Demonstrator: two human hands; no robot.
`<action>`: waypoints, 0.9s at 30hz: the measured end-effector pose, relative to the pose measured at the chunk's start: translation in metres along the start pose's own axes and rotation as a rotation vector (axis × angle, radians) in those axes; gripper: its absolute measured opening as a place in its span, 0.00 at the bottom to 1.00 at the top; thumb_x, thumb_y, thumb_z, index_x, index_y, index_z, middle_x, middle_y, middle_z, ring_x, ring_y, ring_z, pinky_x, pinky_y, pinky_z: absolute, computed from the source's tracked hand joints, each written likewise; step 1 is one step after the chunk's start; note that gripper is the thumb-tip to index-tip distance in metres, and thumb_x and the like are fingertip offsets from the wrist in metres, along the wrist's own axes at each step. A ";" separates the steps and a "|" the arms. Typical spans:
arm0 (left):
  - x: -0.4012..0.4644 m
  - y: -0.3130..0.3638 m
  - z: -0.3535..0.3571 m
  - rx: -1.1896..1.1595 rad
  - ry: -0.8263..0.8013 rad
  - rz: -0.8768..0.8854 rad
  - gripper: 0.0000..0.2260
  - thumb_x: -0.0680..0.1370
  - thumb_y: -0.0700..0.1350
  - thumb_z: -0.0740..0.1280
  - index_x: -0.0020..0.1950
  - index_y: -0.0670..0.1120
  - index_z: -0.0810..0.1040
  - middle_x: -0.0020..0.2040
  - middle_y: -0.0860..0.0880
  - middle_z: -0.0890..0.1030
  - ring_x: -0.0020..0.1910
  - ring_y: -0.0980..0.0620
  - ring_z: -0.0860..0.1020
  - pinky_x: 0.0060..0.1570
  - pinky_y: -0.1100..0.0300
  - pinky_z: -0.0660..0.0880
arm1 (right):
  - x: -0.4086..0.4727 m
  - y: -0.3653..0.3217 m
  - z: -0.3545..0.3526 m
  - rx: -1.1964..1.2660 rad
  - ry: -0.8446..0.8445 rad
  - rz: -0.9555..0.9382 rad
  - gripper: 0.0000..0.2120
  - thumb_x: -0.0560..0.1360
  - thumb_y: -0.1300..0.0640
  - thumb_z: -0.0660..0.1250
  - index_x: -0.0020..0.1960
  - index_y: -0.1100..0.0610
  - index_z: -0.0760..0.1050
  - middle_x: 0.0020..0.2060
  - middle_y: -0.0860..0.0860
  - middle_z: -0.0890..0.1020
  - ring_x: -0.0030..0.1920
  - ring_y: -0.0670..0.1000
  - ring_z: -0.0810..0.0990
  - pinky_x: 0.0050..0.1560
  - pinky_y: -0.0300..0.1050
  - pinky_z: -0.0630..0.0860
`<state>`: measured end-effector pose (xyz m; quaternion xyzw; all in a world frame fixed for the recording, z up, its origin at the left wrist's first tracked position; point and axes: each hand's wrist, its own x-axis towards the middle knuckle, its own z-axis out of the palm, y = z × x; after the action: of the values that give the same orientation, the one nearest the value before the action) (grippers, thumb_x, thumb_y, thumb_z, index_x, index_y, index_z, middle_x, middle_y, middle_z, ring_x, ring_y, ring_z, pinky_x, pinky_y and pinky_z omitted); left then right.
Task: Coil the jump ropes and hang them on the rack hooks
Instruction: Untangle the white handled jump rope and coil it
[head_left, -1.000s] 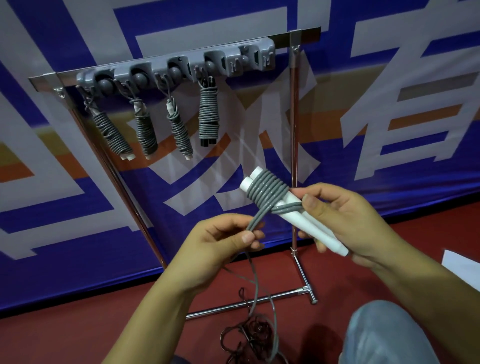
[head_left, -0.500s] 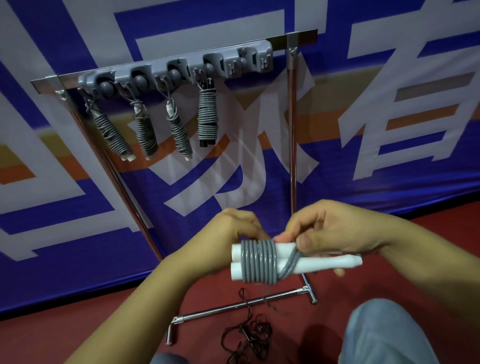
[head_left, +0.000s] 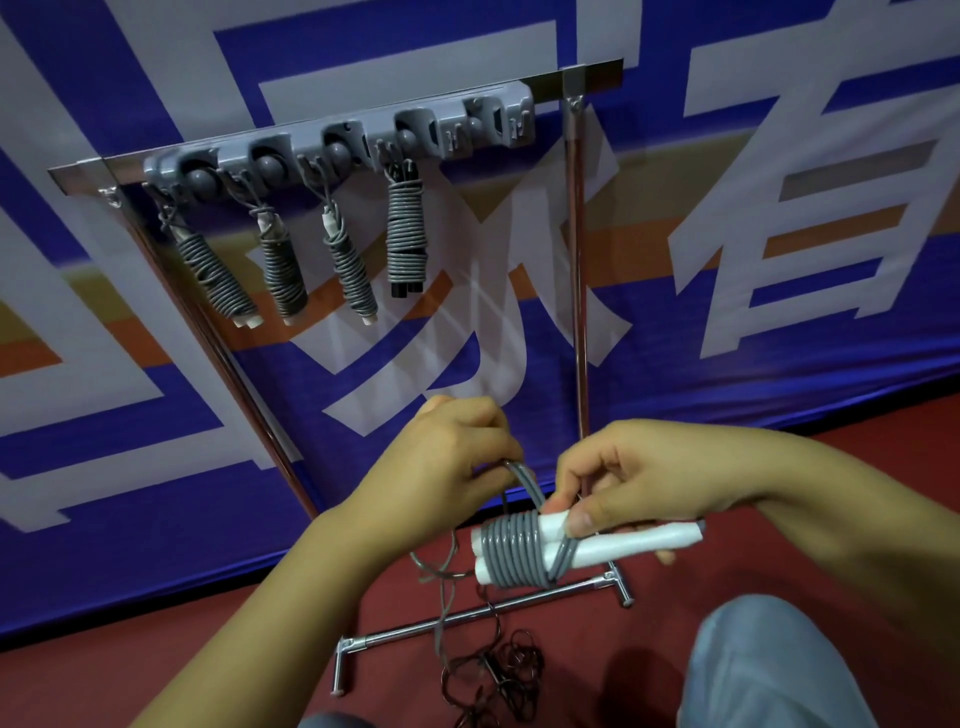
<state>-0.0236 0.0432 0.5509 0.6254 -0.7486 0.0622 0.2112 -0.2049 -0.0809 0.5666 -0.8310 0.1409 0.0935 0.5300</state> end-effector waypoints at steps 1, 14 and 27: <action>0.000 0.000 0.000 0.020 0.026 0.010 0.11 0.73 0.50 0.65 0.42 0.47 0.84 0.41 0.51 0.78 0.42 0.58 0.73 0.48 0.63 0.66 | 0.000 0.000 0.000 -0.025 0.016 0.009 0.06 0.75 0.52 0.69 0.50 0.52 0.79 0.36 0.62 0.82 0.26 0.50 0.79 0.26 0.39 0.73; -0.008 0.009 0.002 -0.185 0.105 -0.135 0.14 0.76 0.54 0.61 0.40 0.45 0.77 0.42 0.53 0.76 0.36 0.56 0.76 0.36 0.57 0.74 | 0.017 0.015 0.001 -0.406 0.561 0.044 0.12 0.73 0.44 0.68 0.51 0.47 0.70 0.27 0.47 0.76 0.26 0.41 0.74 0.28 0.34 0.66; -0.019 0.021 0.010 -0.822 -0.034 -0.556 0.11 0.76 0.49 0.68 0.46 0.40 0.78 0.35 0.47 0.81 0.28 0.57 0.75 0.35 0.63 0.74 | 0.017 0.022 0.000 -0.254 0.903 -0.244 0.14 0.73 0.53 0.71 0.59 0.48 0.79 0.27 0.34 0.76 0.35 0.31 0.75 0.38 0.26 0.68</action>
<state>-0.0437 0.0617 0.5377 0.6673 -0.5194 -0.3071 0.4366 -0.1965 -0.0920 0.5433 -0.8572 0.2456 -0.3228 0.3173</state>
